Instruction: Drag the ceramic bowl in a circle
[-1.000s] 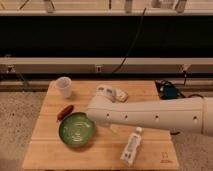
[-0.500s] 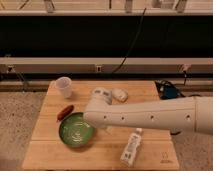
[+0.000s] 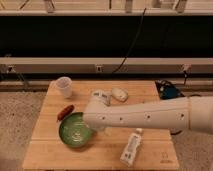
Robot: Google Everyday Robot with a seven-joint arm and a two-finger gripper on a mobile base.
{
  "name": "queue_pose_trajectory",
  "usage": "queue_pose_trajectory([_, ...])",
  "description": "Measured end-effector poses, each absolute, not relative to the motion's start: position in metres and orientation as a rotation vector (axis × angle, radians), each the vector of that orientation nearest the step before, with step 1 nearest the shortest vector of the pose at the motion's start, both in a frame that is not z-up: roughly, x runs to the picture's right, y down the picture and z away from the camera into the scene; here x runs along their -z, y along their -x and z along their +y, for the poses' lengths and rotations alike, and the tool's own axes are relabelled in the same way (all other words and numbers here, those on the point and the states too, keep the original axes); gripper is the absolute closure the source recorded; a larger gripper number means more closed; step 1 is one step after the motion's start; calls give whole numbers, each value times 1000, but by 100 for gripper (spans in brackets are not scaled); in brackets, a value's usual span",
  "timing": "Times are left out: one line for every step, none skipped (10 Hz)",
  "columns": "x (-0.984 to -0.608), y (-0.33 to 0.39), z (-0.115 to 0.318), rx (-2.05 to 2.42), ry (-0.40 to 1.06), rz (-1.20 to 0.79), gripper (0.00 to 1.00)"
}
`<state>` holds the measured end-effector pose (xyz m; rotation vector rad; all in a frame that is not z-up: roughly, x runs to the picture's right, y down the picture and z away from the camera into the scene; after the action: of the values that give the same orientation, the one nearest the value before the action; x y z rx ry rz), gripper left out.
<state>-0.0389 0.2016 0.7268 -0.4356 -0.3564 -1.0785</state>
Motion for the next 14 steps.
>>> queue_pose_trajectory([-729,39,203,1084,438,-362,20])
queue_pose_trajectory([-731,41,204,1091,439,-370,20])
queue_pose_trajectory([-733,44,205,1099,440,-376,20])
queue_pose_trajectory([-734,47,208,1105,441,-383,20])
queue_pose_trajectory([-737,48,211,1110,442,-390,20])
queue_pose_trajectory([-739,49,213,1114,443,-398,20])
queue_pose_trajectory([-741,50,214,1118,445,-401,20])
queue_pose_trajectory([-742,51,216,1123,447,-406,20])
queue_pose_trajectory([-744,53,218,1131,449,-416,20])
queue_pose_trajectory([-745,54,217,1139,448,-419,20])
queue_pose_trajectory([-746,54,218,1145,450,-426,20])
queue_pose_trajectory([-748,54,220,1150,453,-430,20])
queue_pose_trajectory([-749,54,221,1157,454,-434,20])
queue_pose_trajectory([-751,54,222,1162,455,-439,20])
